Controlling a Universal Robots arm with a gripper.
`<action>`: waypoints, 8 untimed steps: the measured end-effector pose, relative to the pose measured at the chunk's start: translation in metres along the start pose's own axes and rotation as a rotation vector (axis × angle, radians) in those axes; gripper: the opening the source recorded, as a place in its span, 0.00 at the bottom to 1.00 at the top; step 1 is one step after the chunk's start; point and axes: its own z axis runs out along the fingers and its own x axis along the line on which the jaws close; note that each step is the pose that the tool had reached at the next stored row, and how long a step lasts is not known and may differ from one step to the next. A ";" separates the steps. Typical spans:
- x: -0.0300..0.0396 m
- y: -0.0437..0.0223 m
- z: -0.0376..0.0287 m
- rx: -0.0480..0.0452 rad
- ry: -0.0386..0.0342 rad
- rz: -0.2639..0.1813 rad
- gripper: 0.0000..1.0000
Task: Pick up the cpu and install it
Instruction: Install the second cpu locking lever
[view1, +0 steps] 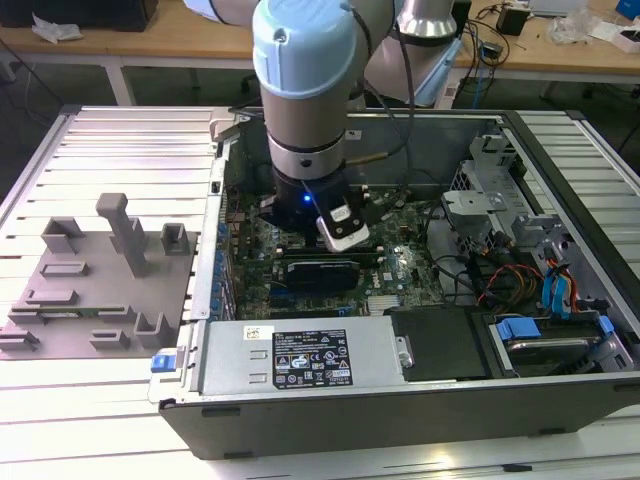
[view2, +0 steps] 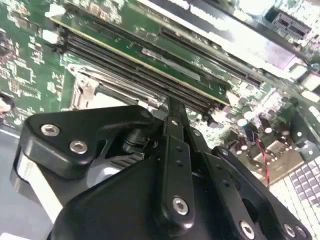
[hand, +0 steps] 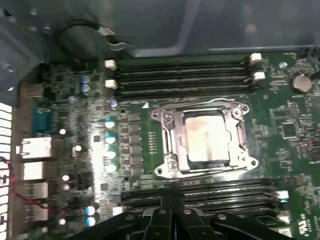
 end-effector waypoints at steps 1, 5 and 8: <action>-0.0070 0.0014 0.0007 0.0005 0.0000 0.001 0.11; -0.0189 0.0113 0.0033 0.0005 0.0001 0.001 0.11; -0.0208 0.0213 0.0052 0.0007 0.0001 0.001 0.11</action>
